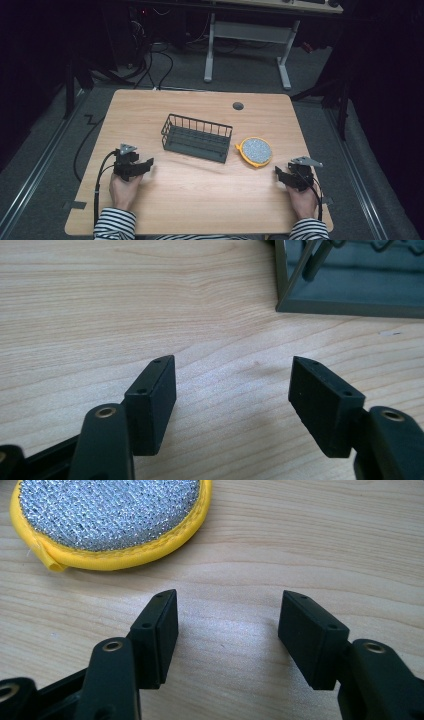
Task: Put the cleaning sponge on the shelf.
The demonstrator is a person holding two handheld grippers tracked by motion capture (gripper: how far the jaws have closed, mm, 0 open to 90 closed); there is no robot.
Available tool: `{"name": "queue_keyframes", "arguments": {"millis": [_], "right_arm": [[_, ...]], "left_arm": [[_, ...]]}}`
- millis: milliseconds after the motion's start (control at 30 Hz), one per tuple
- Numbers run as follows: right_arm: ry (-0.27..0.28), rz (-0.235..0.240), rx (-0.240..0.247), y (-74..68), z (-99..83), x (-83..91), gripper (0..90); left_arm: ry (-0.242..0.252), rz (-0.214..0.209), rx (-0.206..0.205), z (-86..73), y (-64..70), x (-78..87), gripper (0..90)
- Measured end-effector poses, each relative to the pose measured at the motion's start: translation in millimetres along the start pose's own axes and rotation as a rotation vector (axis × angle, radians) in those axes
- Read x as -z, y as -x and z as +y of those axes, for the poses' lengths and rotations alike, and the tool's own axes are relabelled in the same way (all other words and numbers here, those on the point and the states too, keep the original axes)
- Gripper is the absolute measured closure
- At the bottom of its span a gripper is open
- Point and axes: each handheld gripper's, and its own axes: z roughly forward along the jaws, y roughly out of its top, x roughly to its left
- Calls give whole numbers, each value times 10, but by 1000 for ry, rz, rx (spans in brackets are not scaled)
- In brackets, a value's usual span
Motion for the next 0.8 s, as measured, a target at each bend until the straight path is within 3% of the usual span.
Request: {"name": "queue_keyframes", "arguments": {"millis": [267,400,433,633,800], "right_arm": [[-4,-3,1,9,6,-10,360],[-11,2,3,18,15,-12,353],[-18,7,0,21,23,-10,360],[-14,53,-54,59,54,72,411],[-12,91,-35,32,197,149,433]], "left_arm": [[19,41,-38,-33,40,-61,358],[7,87,-107,-39,126,-92,335],[3,81,-113,-37,131,-93,326],[5,84,-103,-34,130,-100,309],[4,83,-102,-34,129,-99,308]]}}
